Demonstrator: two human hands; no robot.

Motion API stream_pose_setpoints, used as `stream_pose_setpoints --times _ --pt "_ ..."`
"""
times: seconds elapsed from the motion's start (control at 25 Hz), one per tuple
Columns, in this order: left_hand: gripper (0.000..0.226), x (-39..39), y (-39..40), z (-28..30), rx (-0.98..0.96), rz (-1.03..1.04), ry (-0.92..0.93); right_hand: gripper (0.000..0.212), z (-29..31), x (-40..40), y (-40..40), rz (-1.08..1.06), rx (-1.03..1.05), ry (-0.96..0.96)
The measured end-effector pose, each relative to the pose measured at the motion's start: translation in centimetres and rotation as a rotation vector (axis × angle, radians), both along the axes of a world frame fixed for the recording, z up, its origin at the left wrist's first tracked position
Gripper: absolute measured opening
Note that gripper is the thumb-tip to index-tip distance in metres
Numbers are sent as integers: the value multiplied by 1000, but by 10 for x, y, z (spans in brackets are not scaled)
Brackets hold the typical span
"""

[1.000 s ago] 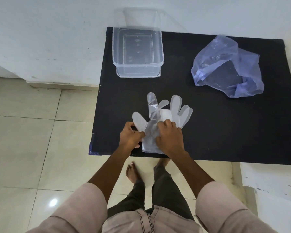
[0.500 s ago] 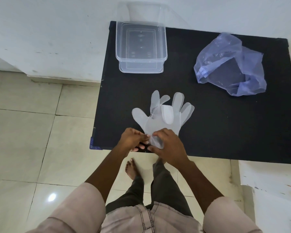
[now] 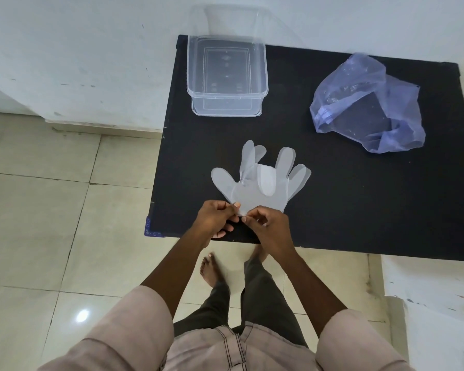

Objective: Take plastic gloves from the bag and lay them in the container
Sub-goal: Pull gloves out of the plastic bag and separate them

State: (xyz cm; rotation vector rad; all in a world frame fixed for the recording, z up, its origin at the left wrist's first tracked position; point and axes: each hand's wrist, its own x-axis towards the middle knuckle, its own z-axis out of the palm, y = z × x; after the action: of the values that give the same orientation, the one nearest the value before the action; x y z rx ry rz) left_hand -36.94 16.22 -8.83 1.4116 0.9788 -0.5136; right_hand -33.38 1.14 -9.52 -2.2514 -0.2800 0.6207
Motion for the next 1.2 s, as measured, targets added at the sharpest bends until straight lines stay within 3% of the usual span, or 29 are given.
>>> stream_pose_setpoints --times 0.36,0.64,0.96,1.2 --pt "35 -3 -2 0 -38 50 -34 12 8 3 -2 -200 198 223" --pt "19 -3 -2 0 -62 71 -34 17 8 4 4 -242 168 252" --pt "18 -5 0 -1 -56 67 -79 18 9 8 9 -306 160 250" --pt "14 -2 1 -1 -52 45 -64 15 16 19 14 -573 244 575"
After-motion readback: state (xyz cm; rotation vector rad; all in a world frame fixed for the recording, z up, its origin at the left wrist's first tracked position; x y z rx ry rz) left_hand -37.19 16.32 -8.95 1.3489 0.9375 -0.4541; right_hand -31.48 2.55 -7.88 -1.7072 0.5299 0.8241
